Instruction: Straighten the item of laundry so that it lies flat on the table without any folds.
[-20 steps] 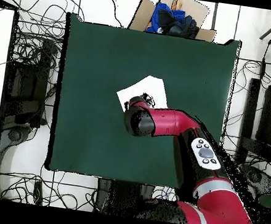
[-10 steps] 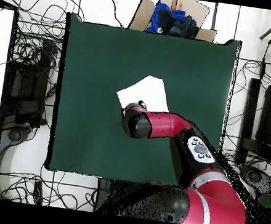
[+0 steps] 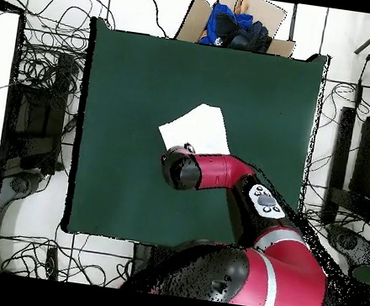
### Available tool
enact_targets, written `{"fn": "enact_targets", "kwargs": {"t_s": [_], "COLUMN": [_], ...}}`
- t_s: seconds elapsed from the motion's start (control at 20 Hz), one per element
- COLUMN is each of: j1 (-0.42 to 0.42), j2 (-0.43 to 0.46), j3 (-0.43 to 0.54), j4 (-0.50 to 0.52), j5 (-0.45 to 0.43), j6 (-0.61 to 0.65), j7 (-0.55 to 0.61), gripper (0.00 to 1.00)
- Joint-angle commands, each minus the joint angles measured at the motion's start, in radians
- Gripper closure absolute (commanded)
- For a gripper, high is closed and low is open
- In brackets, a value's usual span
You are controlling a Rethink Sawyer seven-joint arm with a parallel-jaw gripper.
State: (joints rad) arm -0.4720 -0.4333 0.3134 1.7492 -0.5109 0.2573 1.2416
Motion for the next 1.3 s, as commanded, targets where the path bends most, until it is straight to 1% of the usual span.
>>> {"fn": "enact_targets", "kwargs": {"t_s": [0.05, 0.4, 0.65, 0.75, 0.85, 0.9, 1.0, 1.2, 1.3], "j1": [0.049, 0.038, 0.034, 0.02, -0.009, -0.038, -0.058, -0.055, -0.034], "j2": [0.056, 0.123, 0.136, 0.151, 0.165, 0.172, 0.176, 0.189, 0.193], "j3": [-0.054, -0.064, -0.063, -0.054, -0.03, -0.004, 0.014, 0.012, -0.011], "j4": [-0.016, -0.026, -0.029, -0.026, -0.014, 0.0, 0.012, 0.009, -0.001], "j5": [-0.028, -0.057, -0.065, -0.07, -0.077, -0.081, -0.081, -0.087, -0.098], "j6": [0.126, 0.078, 0.056, 0.036, 0.005, -0.012, -0.004, -0.011, -0.033], "j7": [0.077, 0.059, 0.059, 0.056, 0.047, 0.033, 0.017, 0.024, 0.042], "gripper": [0.0, 0.0, 0.0, 0.0, 0.0, 0.0, 0.0, 0.0, 0.0]}}
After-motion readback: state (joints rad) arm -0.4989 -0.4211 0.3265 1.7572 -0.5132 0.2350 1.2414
